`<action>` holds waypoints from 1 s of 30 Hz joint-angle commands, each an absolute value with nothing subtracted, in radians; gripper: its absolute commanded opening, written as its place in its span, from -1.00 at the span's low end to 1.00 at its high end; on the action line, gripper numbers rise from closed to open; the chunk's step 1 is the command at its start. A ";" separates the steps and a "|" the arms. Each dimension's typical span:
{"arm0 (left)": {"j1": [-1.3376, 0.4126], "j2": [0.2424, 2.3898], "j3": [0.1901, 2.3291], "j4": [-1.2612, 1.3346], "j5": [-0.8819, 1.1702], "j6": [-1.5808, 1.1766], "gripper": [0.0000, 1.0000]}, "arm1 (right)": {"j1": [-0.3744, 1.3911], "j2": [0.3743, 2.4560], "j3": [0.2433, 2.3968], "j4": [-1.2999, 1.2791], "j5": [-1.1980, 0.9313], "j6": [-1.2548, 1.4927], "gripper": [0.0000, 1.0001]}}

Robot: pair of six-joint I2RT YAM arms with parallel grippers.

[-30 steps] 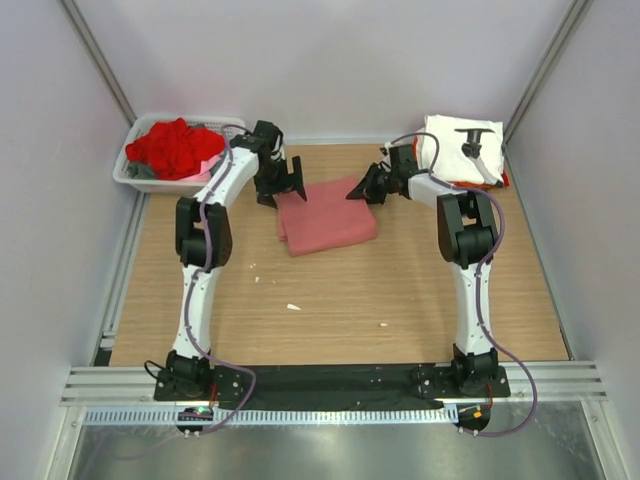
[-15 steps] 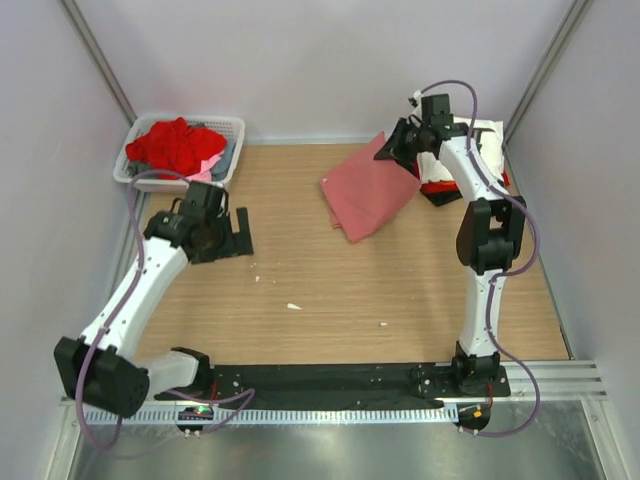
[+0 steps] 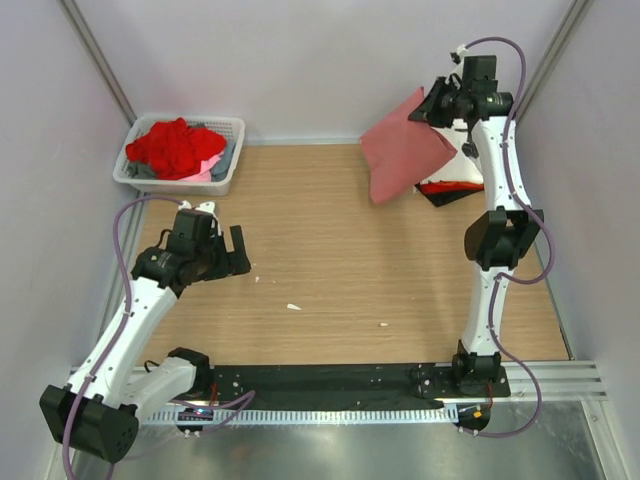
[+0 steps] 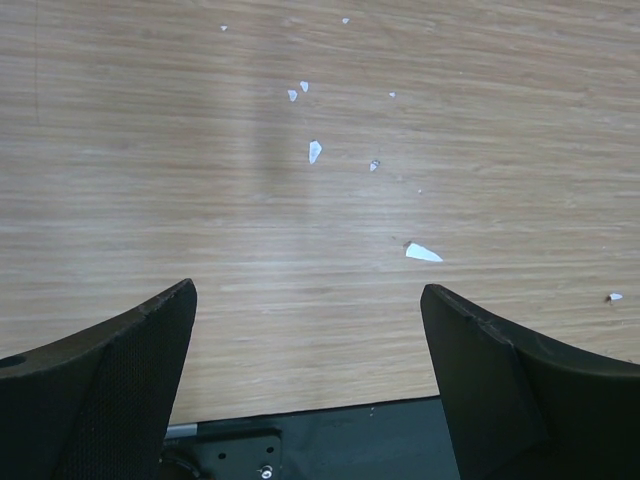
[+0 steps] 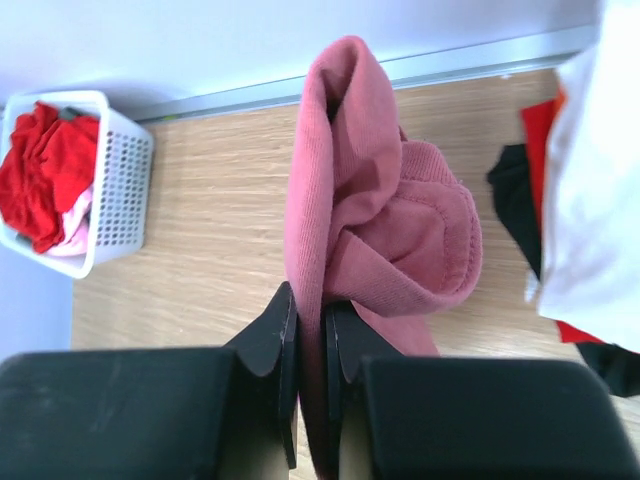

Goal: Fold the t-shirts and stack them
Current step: Neatly place the folded tshirt to the corner

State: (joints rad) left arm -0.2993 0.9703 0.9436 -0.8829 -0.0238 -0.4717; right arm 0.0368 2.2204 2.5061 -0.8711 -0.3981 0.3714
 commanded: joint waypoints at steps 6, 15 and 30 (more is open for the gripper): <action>-0.302 0.948 0.930 -0.822 -0.008 -0.480 0.87 | 0.014 2.207 2.588 -0.795 -0.396 0.393 -0.97; -0.302 0.969 0.928 -0.822 -0.006 -0.480 0.87 | -0.063 2.218 2.623 -0.726 -0.403 0.422 -0.98; -0.310 0.986 0.925 -0.819 0.023 -0.480 0.86 | -0.342 2.554 2.566 -0.506 -0.587 0.503 -0.82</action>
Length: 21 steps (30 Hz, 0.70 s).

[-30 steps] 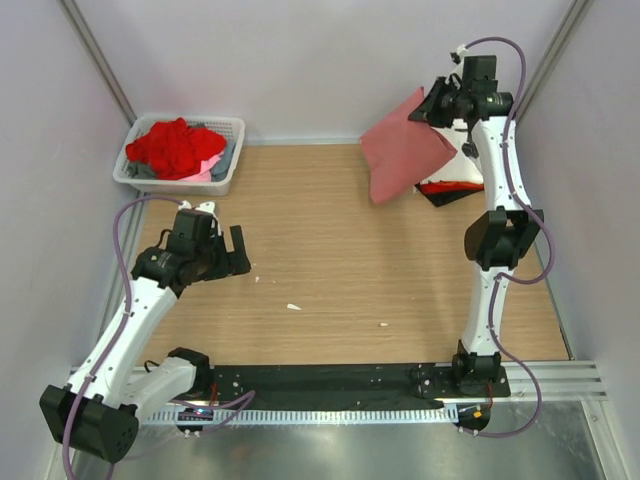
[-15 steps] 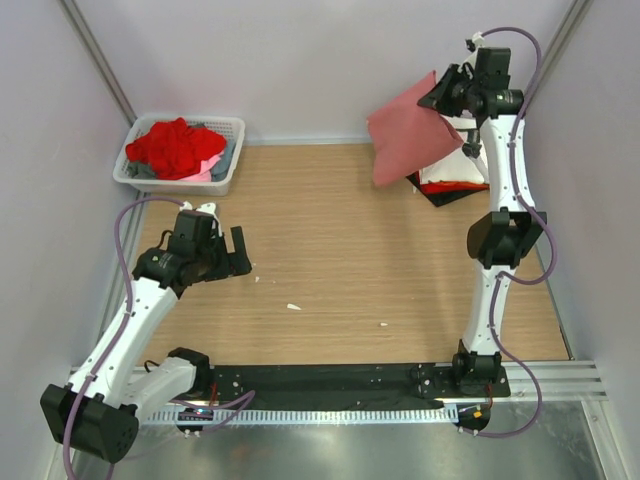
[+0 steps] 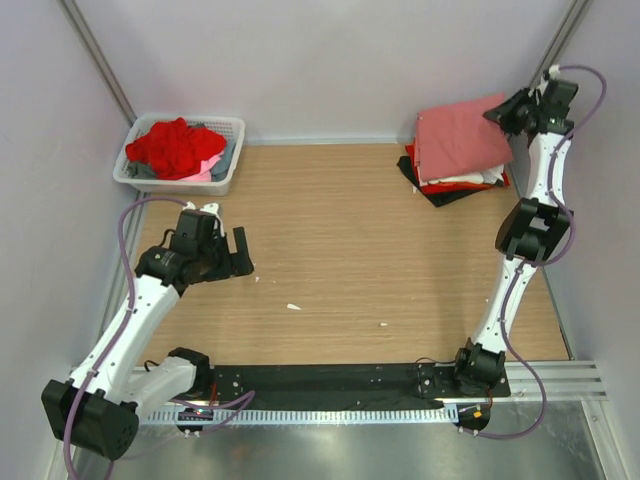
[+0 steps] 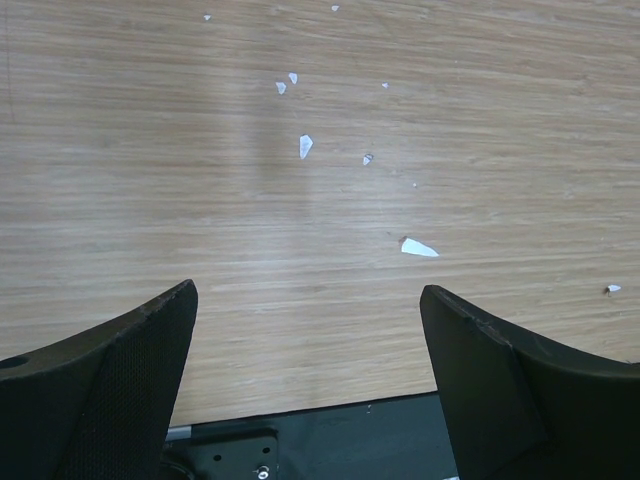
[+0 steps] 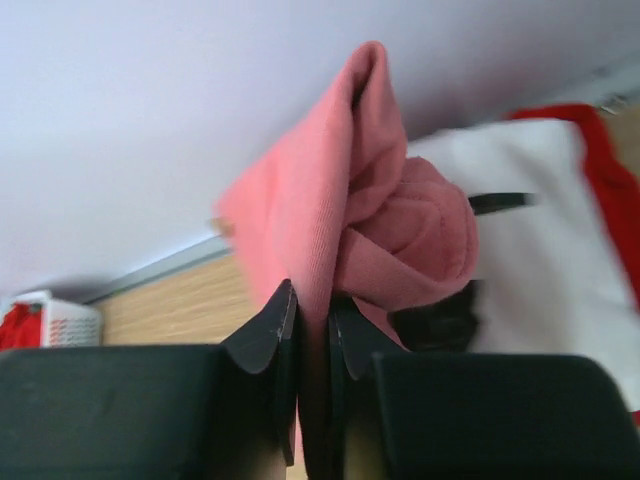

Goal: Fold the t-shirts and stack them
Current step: Neatly place the folded tshirt to the corner

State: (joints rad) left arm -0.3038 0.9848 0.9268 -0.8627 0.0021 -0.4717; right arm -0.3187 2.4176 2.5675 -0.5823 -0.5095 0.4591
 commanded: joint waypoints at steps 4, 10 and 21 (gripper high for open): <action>-0.311 0.992 0.925 -0.819 0.026 -0.480 0.86 | -0.357 2.640 2.589 -0.528 -0.555 0.491 -0.43; -0.325 0.989 0.927 -0.819 0.023 -0.480 0.85 | -0.419 2.542 2.499 -0.522 -0.278 0.523 0.42; -0.331 0.957 0.923 -0.818 0.026 -0.480 0.87 | -0.468 2.258 2.405 -0.531 -0.052 0.537 0.92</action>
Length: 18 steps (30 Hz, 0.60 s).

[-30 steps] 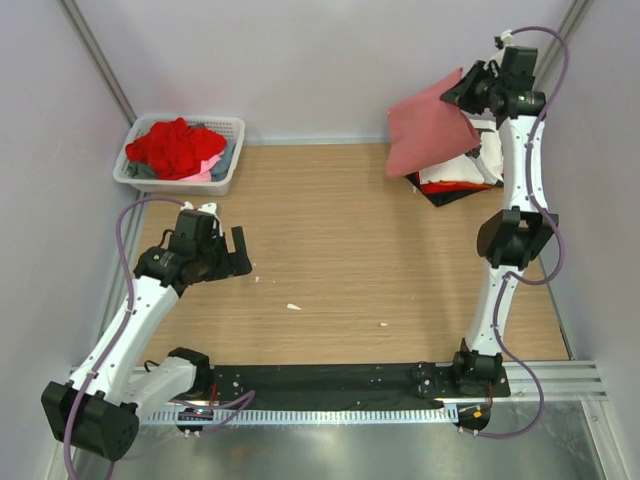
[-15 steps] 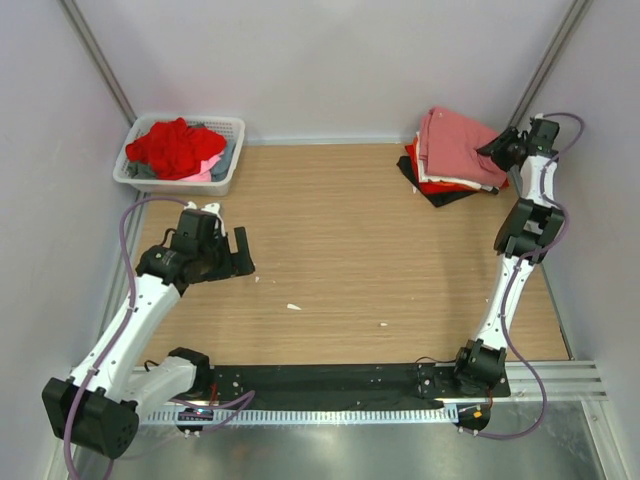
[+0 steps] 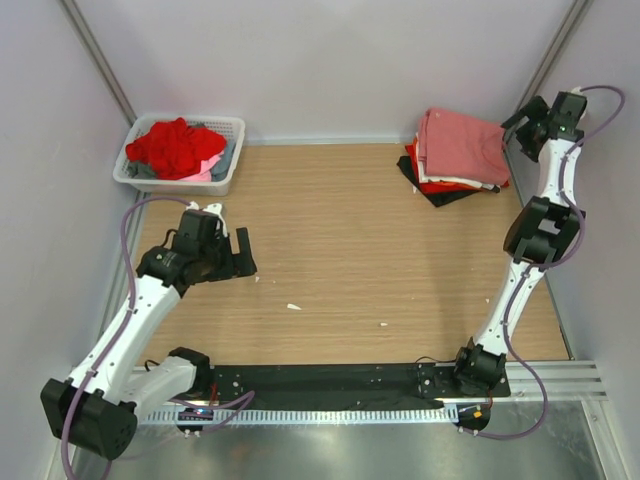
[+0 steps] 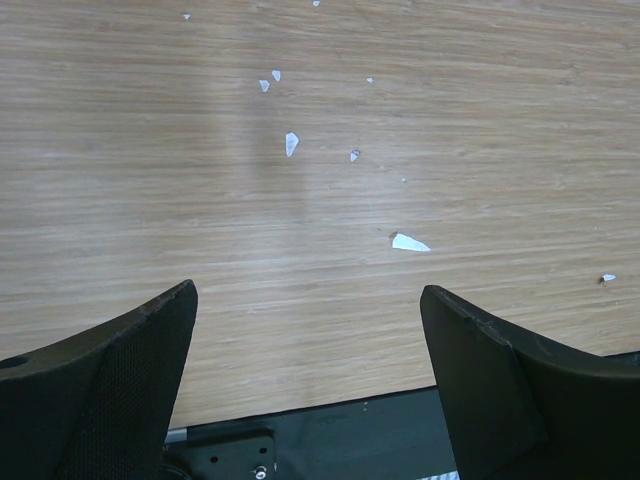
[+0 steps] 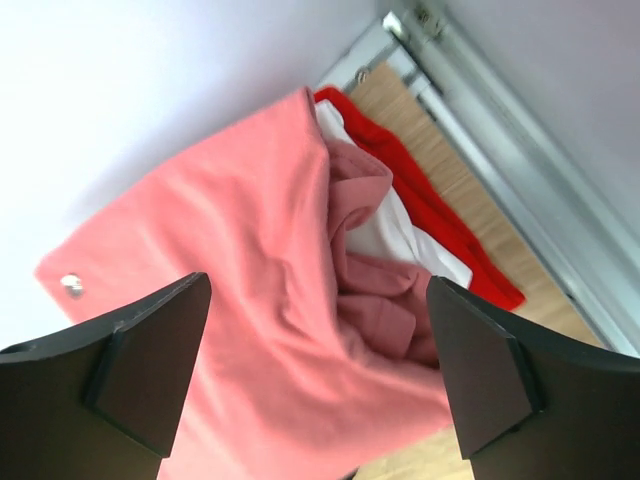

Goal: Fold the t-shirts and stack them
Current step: Neatly place the folded tshirt to the corner

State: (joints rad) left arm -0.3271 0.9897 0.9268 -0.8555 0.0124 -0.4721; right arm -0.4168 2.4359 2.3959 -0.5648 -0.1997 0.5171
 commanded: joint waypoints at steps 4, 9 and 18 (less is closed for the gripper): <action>-0.333 0.928 0.922 -0.813 0.023 -0.477 0.92 | -0.468 2.090 2.350 -0.572 -0.049 0.532 0.95; -0.331 0.907 0.920 -0.811 0.025 -0.474 0.96 | -0.454 1.855 1.994 -0.418 -0.148 0.583 0.96; -0.333 0.879 0.920 -0.810 0.018 -0.472 0.99 | -0.230 1.599 1.557 -0.264 -0.245 0.491 0.88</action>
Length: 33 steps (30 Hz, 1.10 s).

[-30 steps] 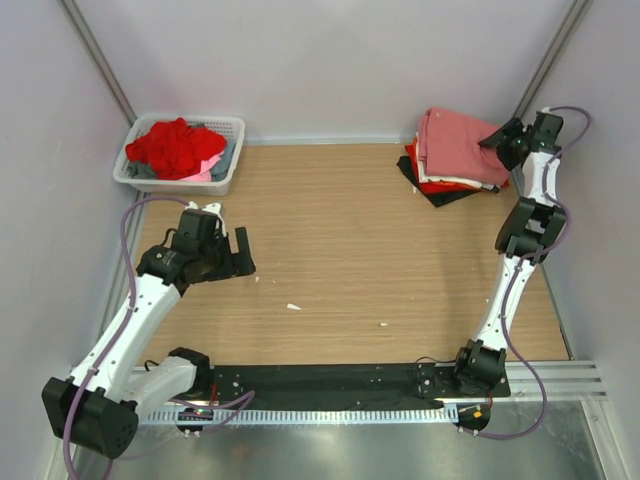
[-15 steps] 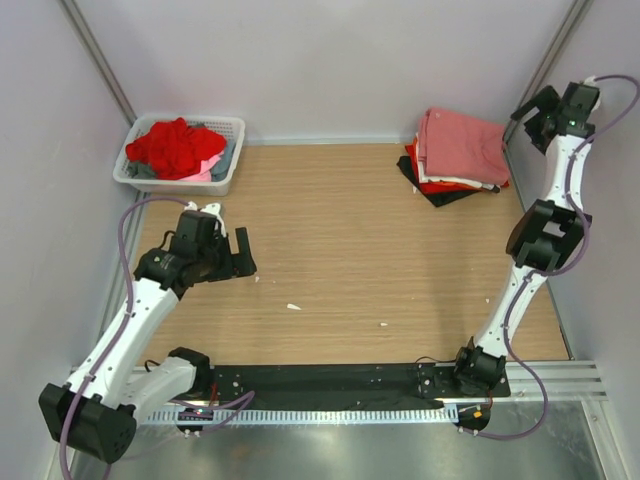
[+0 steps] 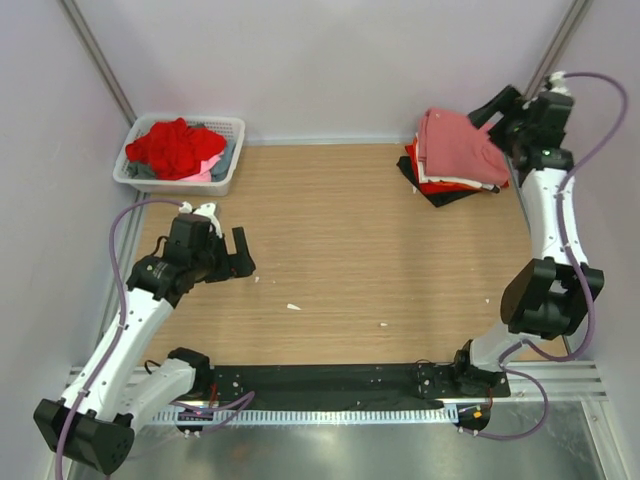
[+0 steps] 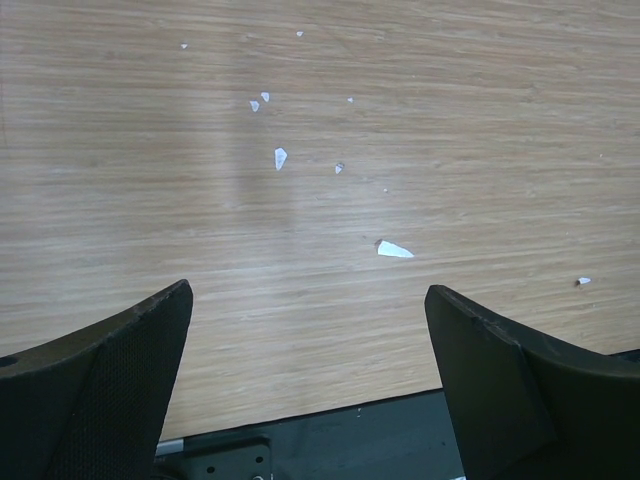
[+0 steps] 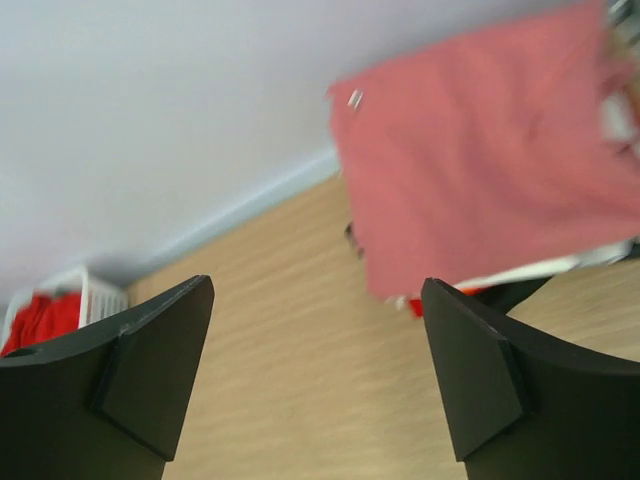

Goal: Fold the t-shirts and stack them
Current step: Neatly place the folded tshirt to the corner

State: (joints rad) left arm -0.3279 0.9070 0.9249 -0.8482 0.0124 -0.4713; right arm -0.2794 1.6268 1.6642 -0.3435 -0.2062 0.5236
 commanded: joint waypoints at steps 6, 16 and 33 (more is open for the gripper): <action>-0.334 0.848 0.919 -0.808 0.006 -0.474 0.99 | -0.149 1.444 1.320 -0.216 -0.296 0.480 0.47; -0.339 0.838 0.919 -0.815 -0.043 -0.479 0.99 | -0.305 1.789 1.627 -0.336 -0.333 0.478 -0.98; -0.344 0.857 0.919 -0.811 -0.034 -0.477 0.99 | -0.377 2.342 2.223 -0.486 -0.267 0.473 -0.98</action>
